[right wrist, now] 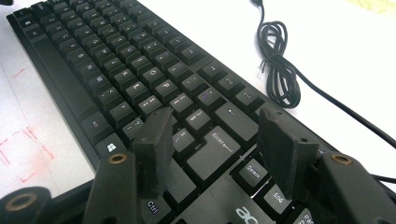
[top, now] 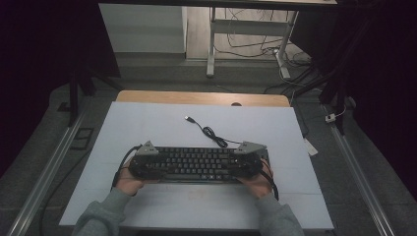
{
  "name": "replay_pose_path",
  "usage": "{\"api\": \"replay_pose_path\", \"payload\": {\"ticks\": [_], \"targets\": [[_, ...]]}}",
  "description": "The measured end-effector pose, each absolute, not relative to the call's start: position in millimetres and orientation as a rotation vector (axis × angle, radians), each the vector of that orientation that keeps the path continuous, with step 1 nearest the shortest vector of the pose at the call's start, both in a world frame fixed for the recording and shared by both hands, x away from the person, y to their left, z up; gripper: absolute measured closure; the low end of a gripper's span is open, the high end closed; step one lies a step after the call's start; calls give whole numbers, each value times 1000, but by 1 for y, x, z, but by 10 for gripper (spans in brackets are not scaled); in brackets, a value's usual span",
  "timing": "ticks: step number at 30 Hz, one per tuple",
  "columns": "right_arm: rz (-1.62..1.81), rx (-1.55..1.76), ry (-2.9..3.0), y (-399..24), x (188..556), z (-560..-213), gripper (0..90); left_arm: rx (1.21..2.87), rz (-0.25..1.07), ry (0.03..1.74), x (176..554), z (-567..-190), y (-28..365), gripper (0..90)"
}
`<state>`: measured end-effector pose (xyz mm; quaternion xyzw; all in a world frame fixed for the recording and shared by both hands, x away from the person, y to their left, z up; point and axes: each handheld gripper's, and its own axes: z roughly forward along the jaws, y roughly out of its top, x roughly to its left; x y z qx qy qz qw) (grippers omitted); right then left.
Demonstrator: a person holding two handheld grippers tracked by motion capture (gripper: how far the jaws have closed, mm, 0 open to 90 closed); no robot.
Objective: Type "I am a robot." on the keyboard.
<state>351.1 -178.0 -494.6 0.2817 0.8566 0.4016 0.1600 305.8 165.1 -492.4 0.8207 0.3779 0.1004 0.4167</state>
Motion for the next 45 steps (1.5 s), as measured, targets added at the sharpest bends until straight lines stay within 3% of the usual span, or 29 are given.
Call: {"api": "replay_pose_path", "payload": {"ticks": [16, 32, 45], "targets": [[1154, 808, 2443, -178, 350, -494, 457, 2061, 291, 986, 318, -492, 164, 573], [1160, 803, 2437, -179, 349, -492, 458, 2099, 272, 1014, 331, -496, 162, 884], [1147, 823, 2437, -179, 349, -493, 460, 2198, 270, 1018, 345, -511, 150, 887]]}}
